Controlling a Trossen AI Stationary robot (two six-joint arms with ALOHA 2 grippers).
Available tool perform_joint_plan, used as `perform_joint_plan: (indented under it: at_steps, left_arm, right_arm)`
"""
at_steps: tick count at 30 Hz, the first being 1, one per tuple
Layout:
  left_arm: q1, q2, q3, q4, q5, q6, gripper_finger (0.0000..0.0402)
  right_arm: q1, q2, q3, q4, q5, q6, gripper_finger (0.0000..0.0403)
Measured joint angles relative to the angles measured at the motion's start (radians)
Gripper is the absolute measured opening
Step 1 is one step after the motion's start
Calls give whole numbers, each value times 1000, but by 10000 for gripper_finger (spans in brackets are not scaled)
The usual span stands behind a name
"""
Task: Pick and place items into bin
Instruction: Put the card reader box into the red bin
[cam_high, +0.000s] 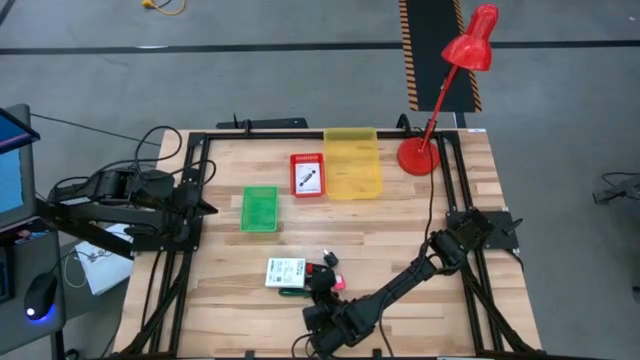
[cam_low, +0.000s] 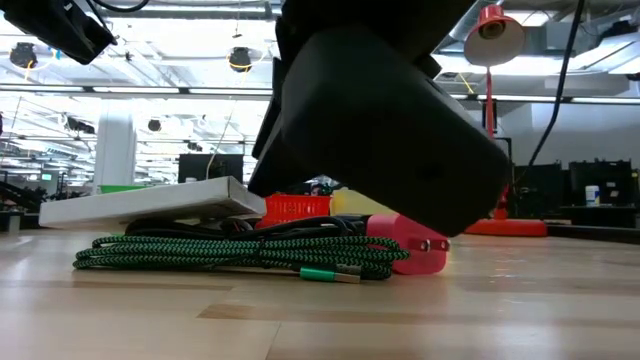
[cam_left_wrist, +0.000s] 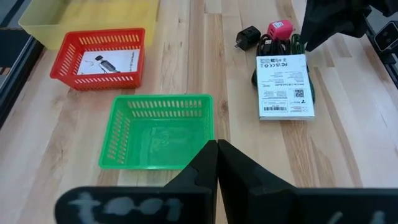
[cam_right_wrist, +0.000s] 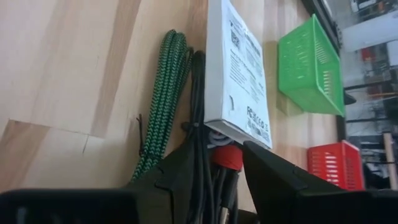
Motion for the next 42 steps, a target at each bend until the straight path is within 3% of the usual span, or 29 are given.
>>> perform_joint_plan:
  at_steps: [12,42]
  left_arm:
    - [0,0,0,0,0,-3,0]
    - [0,0,0,0,0,-7,0]
  right_arm:
    - [-12,-1,0,0,-14,16,155]
    - [-48,-2,-1,69,-89,-196,155]
